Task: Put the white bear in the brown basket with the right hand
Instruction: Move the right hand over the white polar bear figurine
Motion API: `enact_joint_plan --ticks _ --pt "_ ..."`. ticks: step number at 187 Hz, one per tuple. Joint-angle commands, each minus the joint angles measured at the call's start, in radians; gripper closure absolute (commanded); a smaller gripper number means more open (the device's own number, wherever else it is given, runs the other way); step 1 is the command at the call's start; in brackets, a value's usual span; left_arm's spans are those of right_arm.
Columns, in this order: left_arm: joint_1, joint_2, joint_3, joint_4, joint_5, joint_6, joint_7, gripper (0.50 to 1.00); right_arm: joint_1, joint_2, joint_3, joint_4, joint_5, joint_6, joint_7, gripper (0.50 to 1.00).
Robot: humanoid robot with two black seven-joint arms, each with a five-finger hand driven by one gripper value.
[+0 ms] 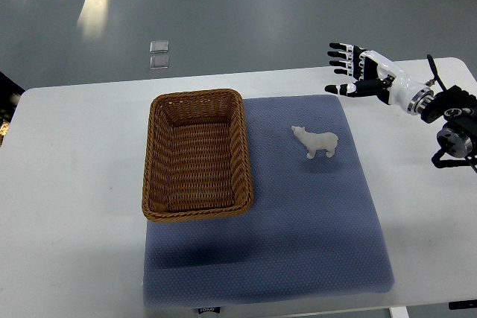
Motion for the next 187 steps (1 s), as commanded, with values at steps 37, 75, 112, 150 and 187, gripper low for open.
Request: enact_joint_plan --ticks 37,75,112,150,187 --pt "0.000 0.000 0.000 0.001 0.000 0.002 0.000 0.500 0.043 -0.086 -0.155 0.076 -0.317 0.013 0.095 0.581" --pt "0.002 0.000 0.000 0.001 0.000 0.002 0.000 0.500 0.072 -0.098 -0.195 0.075 -0.425 0.013 0.115 0.581" --pt "0.002 0.000 0.000 0.001 0.000 0.002 0.000 0.500 0.081 -0.097 -0.241 0.076 -0.459 0.012 0.115 0.581" --pt "0.002 0.000 0.000 0.001 0.000 0.002 0.000 0.500 0.113 -0.081 -0.307 0.075 -0.483 0.001 0.115 0.593" --pt "0.002 0.000 0.000 0.001 0.000 0.002 0.000 0.500 0.122 -0.078 -0.333 0.075 -0.485 -0.018 0.112 0.617"
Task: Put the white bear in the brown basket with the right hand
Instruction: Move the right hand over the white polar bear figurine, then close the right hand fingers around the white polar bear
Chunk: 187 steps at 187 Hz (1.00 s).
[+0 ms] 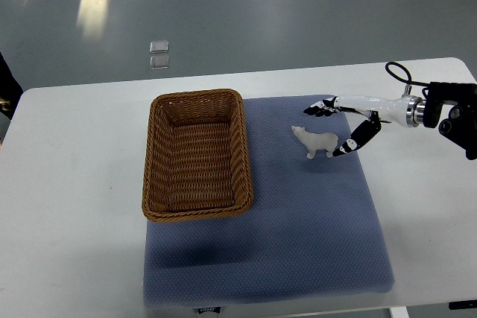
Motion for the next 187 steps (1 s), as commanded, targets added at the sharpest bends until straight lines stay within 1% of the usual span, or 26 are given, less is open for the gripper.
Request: enact_joint_plan --ticks 1,6,51,64,119,150,178,187 --pt "0.000 0.000 0.000 0.000 0.000 0.000 0.000 0.500 0.003 0.001 -0.013 0.000 -0.001 -0.007 -0.002 0.617" --pt "0.000 0.000 0.000 0.000 0.000 0.000 0.000 0.500 0.004 0.002 -0.016 0.000 -0.002 -0.007 -0.004 0.626" --pt "0.000 0.000 0.000 0.000 0.000 0.000 0.000 0.500 0.003 0.012 -0.027 0.000 -0.047 -0.021 -0.007 0.644" --pt "0.000 0.000 0.000 0.000 0.000 0.000 0.000 0.500 0.003 0.012 -0.027 0.000 -0.056 -0.021 -0.007 0.658" --pt "0.000 0.000 0.000 0.000 0.000 0.000 0.000 0.500 0.030 0.031 -0.036 0.000 -0.087 -0.021 -0.009 0.679" --pt "0.000 0.000 0.000 -0.002 0.000 0.000 0.000 0.500 0.040 0.031 -0.073 -0.002 -0.088 -0.046 -0.010 0.697" --pt "0.000 0.000 0.000 -0.002 0.000 0.000 0.000 0.500 0.038 0.031 -0.075 -0.002 -0.087 -0.046 -0.010 0.703" --pt "0.000 0.000 0.000 0.000 0.000 0.000 0.000 0.500 0.038 0.031 -0.078 -0.002 -0.088 -0.047 -0.010 0.715"
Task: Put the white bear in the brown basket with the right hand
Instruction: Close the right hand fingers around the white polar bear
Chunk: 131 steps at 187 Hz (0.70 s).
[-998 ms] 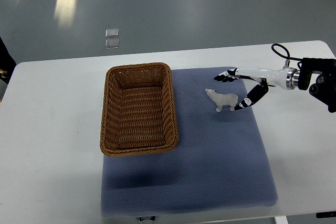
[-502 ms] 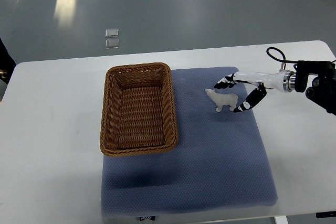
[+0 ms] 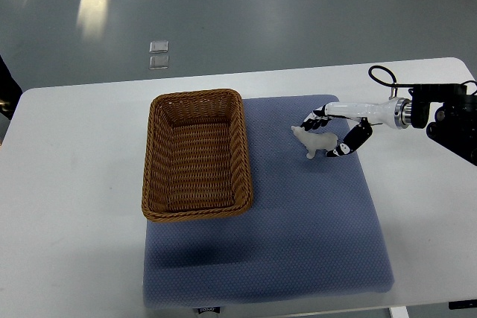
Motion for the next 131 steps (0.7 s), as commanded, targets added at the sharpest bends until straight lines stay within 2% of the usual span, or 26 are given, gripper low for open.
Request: enact_joint_plan --ticks 1,55,81,94,105,112,131 --pt "0.000 0.000 0.000 0.001 0.000 0.000 0.000 0.500 -0.001 0.000 -0.003 0.000 -0.001 -0.001 0.000 0.715" --pt "0.000 0.000 0.000 0.001 0.000 0.000 0.000 0.500 -0.001 0.000 -0.016 0.000 -0.001 -0.003 -0.005 0.783" --pt "0.000 0.000 0.000 0.001 0.000 0.000 0.000 0.500 -0.001 0.000 -0.016 0.000 -0.001 -0.015 -0.006 0.871" --pt "0.000 0.000 0.000 0.001 0.000 0.000 0.000 0.500 -0.001 0.000 -0.025 0.000 -0.001 -0.027 -0.006 0.889" --pt "0.000 0.000 0.000 0.001 0.000 0.000 0.000 0.500 0.000 0.000 -0.028 0.000 -0.001 -0.035 -0.006 0.942" --pt "0.000 0.000 0.000 0.000 0.000 0.000 0.000 0.500 0.000 0.000 -0.028 -0.002 -0.001 -0.046 -0.008 1.000" --pt "0.000 0.000 0.002 0.000 0.000 0.000 0.000 0.500 0.000 0.000 -0.028 0.000 -0.001 -0.070 -0.017 1.000"
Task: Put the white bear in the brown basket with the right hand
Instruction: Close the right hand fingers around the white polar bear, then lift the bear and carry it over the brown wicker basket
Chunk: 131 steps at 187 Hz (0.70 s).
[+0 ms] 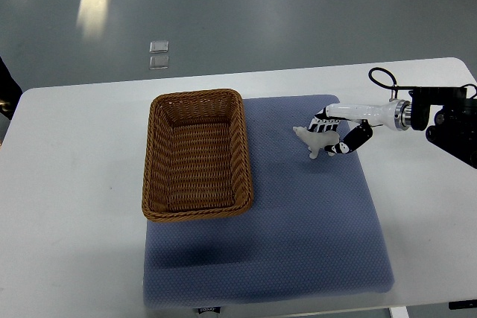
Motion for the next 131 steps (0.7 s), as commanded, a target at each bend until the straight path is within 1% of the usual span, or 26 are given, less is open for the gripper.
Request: enact_joint_plan --ticks 1,17,31,70,107,131 --pt "0.000 0.000 -0.001 -0.001 0.000 0.000 0.000 0.500 0.003 0.000 0.001 0.000 0.000 -0.019 -0.008 1.000" --pt "0.000 0.000 -0.001 -0.001 0.000 0.000 0.000 0.500 0.027 0.003 0.001 0.002 0.002 -0.020 -0.008 1.000" --pt "0.000 0.000 -0.001 -0.001 0.000 0.000 0.000 0.500 0.058 0.028 0.000 0.002 0.002 -0.019 -0.008 1.000" --pt "0.000 0.000 -0.001 -0.001 0.000 0.000 0.000 0.500 0.196 0.044 -0.008 0.002 0.003 0.007 -0.011 1.000" --pt "0.000 0.000 -0.001 -0.001 0.000 0.000 0.000 0.500 0.331 0.150 -0.094 -0.001 0.006 0.020 -0.011 1.000" --pt "0.000 0.000 -0.001 -0.001 0.000 0.000 0.000 0.500 0.405 0.239 -0.160 -0.013 0.011 0.021 -0.011 1.000"
